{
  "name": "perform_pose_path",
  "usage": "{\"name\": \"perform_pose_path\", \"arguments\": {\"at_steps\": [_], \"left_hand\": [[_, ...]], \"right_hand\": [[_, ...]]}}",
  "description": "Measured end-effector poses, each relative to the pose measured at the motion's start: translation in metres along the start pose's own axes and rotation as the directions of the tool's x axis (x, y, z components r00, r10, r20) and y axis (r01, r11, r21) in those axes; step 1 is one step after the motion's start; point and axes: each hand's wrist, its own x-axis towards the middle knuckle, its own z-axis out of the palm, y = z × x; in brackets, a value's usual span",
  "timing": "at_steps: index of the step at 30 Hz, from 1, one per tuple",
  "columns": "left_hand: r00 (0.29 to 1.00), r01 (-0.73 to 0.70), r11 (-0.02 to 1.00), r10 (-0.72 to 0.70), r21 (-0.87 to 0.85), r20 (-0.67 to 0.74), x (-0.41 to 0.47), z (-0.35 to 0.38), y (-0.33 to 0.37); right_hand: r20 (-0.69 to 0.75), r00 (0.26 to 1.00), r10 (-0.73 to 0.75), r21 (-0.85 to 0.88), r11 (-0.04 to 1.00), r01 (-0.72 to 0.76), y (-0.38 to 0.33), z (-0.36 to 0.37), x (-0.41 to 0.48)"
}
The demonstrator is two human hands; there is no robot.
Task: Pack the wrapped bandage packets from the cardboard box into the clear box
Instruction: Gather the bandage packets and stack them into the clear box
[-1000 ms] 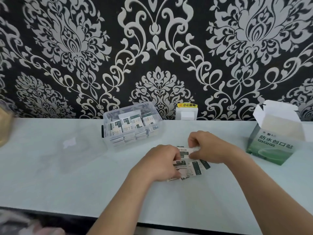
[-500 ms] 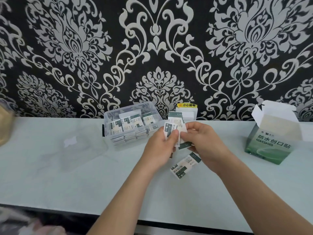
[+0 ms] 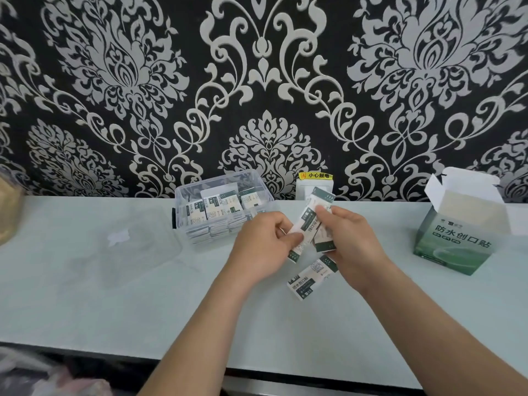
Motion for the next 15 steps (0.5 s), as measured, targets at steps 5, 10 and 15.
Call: {"name": "perform_pose_path", "arguments": {"at_steps": [5,10,15], "left_hand": [[0.994,0.086,0.894,-0.105,-0.44,-0.019,-0.001,-0.005,0.001],[0.989,0.039,0.909,-0.094,-0.415,-0.113,-0.002,0.01,0.009],[0.982,-0.02,0.981,-0.017,-0.195,-0.187,-0.002,0.019,0.013]], "right_hand": [[-0.021,0.999,-0.04,0.021,0.999,0.04,-0.005,-0.004,0.001],[0.23,0.973,0.037,0.14,0.988,-0.071,-0.004,0.008,-0.008],[0.179,0.983,-0.038,0.011,0.999,0.036,-0.001,0.009,-0.01]]}}
